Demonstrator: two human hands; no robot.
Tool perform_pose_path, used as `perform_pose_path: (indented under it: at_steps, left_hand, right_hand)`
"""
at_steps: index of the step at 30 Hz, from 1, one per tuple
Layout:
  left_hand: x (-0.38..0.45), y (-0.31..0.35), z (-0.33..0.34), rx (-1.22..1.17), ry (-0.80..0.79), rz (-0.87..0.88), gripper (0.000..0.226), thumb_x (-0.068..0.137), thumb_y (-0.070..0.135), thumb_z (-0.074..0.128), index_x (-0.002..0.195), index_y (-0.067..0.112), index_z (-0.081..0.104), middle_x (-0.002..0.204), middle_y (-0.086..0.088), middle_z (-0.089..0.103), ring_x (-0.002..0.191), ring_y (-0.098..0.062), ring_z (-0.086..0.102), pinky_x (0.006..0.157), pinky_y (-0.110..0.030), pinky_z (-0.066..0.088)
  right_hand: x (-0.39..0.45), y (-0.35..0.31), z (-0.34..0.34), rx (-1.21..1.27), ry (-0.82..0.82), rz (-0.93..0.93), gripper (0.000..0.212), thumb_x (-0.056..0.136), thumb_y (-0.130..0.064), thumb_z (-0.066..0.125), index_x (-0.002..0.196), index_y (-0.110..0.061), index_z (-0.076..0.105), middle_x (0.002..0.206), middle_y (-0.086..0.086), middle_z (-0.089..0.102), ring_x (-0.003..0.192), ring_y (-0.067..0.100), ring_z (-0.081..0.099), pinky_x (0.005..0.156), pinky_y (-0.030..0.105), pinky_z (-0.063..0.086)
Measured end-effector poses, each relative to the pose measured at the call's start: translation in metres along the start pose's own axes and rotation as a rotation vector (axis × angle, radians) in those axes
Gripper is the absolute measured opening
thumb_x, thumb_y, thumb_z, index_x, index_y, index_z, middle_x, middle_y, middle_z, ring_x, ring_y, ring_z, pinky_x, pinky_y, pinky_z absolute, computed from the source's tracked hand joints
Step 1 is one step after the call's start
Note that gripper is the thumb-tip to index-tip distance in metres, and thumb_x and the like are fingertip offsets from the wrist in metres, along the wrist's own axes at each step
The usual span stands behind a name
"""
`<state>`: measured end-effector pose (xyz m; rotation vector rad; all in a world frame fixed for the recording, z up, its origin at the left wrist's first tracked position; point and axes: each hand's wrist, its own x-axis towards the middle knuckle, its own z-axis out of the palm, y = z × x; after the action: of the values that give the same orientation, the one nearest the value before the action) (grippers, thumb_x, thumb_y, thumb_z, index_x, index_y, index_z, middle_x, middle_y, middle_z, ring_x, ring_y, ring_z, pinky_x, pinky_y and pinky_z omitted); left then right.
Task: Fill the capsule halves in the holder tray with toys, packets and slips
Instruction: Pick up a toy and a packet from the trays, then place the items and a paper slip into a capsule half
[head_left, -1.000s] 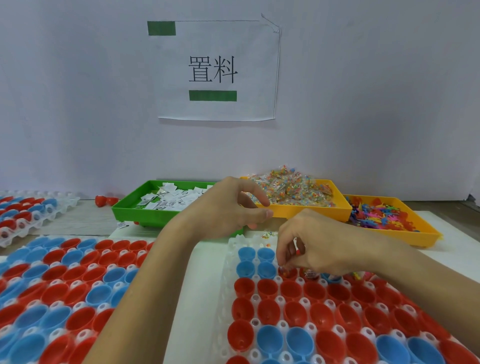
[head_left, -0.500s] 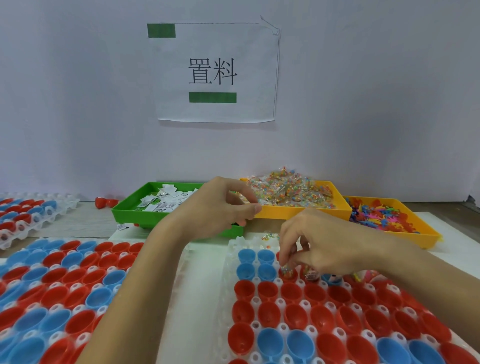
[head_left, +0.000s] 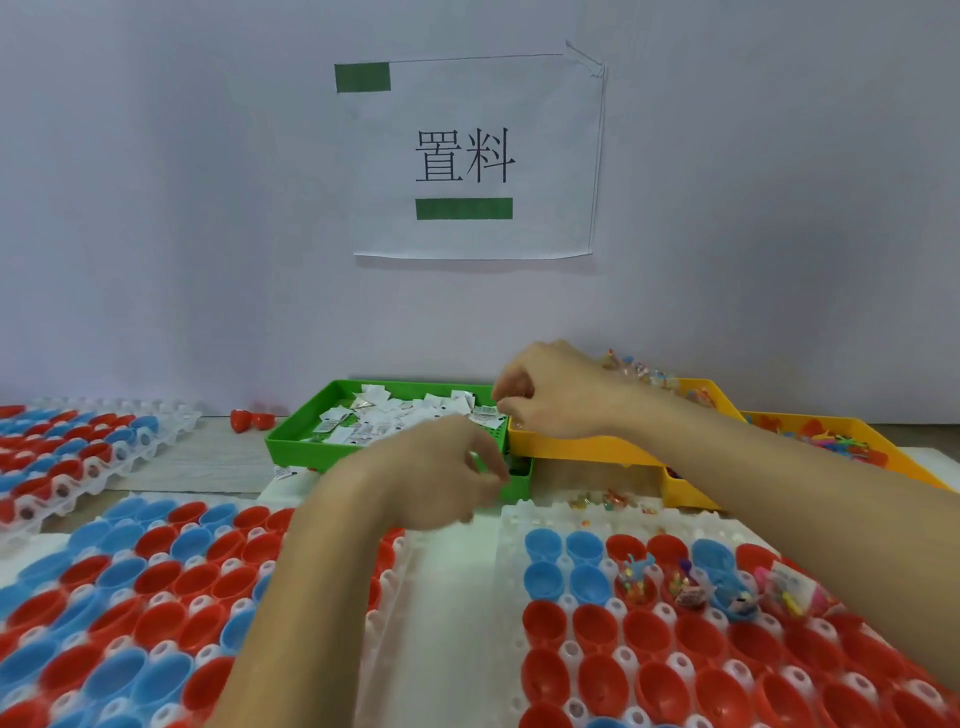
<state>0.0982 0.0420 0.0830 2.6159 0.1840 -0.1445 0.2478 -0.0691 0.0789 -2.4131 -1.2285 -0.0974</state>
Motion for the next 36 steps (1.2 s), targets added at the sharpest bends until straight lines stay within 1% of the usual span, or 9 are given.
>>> perform_pose_path:
  at_steps: [2, 6, 9, 13, 16, 20, 25, 29, 36]
  left_hand:
    - [0.001, 0.003, 0.006, 0.013, -0.138, -0.023, 0.027, 0.097, 0.019, 0.048, 0.117, 0.019, 0.067, 0.103, 0.001, 0.074, 0.089, -0.013, 0.072, 0.077, -0.029, 0.056]
    - [0.003, 0.003, 0.006, 0.101, -0.114, -0.051, 0.03, 0.094, 0.021, 0.048, 0.115, 0.016, 0.07, 0.109, -0.001, 0.073, 0.098, -0.019, 0.069, 0.089, -0.035, 0.056]
    - [-0.004, -0.003, -0.002, 0.054, -0.134, -0.087, 0.03, 0.094, 0.02, 0.046, 0.111, 0.013, 0.071, 0.102, -0.001, 0.076, 0.095, -0.015, 0.071, 0.085, -0.033, 0.058]
    - [-0.01, -0.011, -0.011, 0.042, -0.044, -0.099, 0.026, 0.094, 0.023, 0.048, 0.105, 0.017, 0.071, 0.098, 0.002, 0.076, 0.093, -0.014, 0.071, 0.085, -0.032, 0.058]
    - [-0.009, -0.011, -0.01, 0.021, -0.042, -0.09, 0.023, 0.094, 0.024, 0.05, 0.105, 0.019, 0.07, 0.099, 0.001, 0.076, 0.094, -0.016, 0.071, 0.084, -0.033, 0.058]
    - [-0.006, -0.009, -0.007, -0.011, -0.047, -0.067, 0.024, 0.095, 0.025, 0.05, 0.106, 0.016, 0.07, 0.099, -0.001, 0.076, 0.093, -0.016, 0.072, 0.074, -0.026, 0.055]
    - [-0.005, -0.012, -0.008, -0.028, -0.024, -0.06, 0.022, 0.096, 0.027, 0.049, 0.111, 0.024, 0.065, 0.096, 0.0, 0.076, 0.09, -0.014, 0.072, 0.084, -0.034, 0.058]
    - [-0.004, -0.011, -0.008, -0.058, 0.009, -0.05, 0.024, 0.094, 0.023, 0.047, 0.112, 0.027, 0.062, 0.093, 0.002, 0.075, 0.087, -0.012, 0.072, 0.085, -0.039, 0.058]
    - [-0.003, -0.004, -0.003, -0.066, 0.024, -0.019, 0.023, 0.093, 0.026, 0.051, 0.114, 0.031, 0.06, 0.093, 0.0, 0.075, 0.086, -0.01, 0.071, 0.087, -0.037, 0.057]
  right_hand:
    - [0.022, -0.001, 0.007, -0.017, -0.009, 0.067, 0.018, 0.092, -0.021, 0.066, 0.105, -0.013, 0.075, 0.1, 0.004, 0.068, 0.094, 0.02, 0.063, 0.082, 0.029, 0.053]
    - [0.052, 0.0, 0.028, -0.131, -0.096, 0.153, 0.026, 0.089, -0.017, 0.067, 0.107, 0.001, 0.071, 0.105, 0.021, 0.07, 0.098, 0.037, 0.067, 0.086, 0.047, 0.058]
    - [0.065, 0.001, 0.042, -0.267, -0.184, 0.209, 0.032, 0.093, -0.03, 0.063, 0.118, -0.01, 0.063, 0.111, 0.01, 0.063, 0.111, 0.033, 0.056, 0.101, 0.046, 0.041]
    - [0.073, 0.003, 0.054, -0.364, -0.239, 0.233, 0.022, 0.098, -0.024, 0.057, 0.078, -0.018, 0.051, 0.085, 0.003, 0.052, 0.105, 0.03, 0.046, 0.108, 0.053, 0.025]
    - [0.069, -0.003, 0.056, -0.35, -0.21, 0.194, 0.007, 0.094, -0.015, 0.059, 0.088, -0.017, 0.059, 0.1, 0.005, 0.062, 0.108, 0.03, 0.052, 0.104, 0.05, 0.026]
    - [0.063, -0.01, 0.053, -0.335, -0.143, 0.135, 0.021, 0.086, -0.005, 0.058, 0.072, -0.019, 0.051, 0.092, 0.006, 0.061, 0.099, 0.03, 0.054, 0.094, 0.044, 0.036]
    - [0.056, -0.007, 0.046, -0.177, -0.028, 0.122, 0.03, 0.08, -0.007, 0.058, 0.052, -0.012, 0.049, 0.061, 0.01, 0.057, 0.062, 0.034, 0.051, 0.052, 0.032, 0.039]
    - [0.049, 0.0, 0.035, 0.068, 0.112, 0.111, 0.016, 0.083, -0.013, 0.067, 0.071, -0.004, 0.072, 0.074, 0.011, 0.071, 0.073, 0.024, 0.066, 0.067, 0.039, 0.058]
    - [0.037, 0.004, 0.029, 0.329, 0.171, 0.156, 0.014, 0.08, -0.024, 0.082, 0.07, -0.021, 0.072, 0.074, -0.005, 0.072, 0.07, 0.004, 0.066, 0.056, 0.012, 0.046]
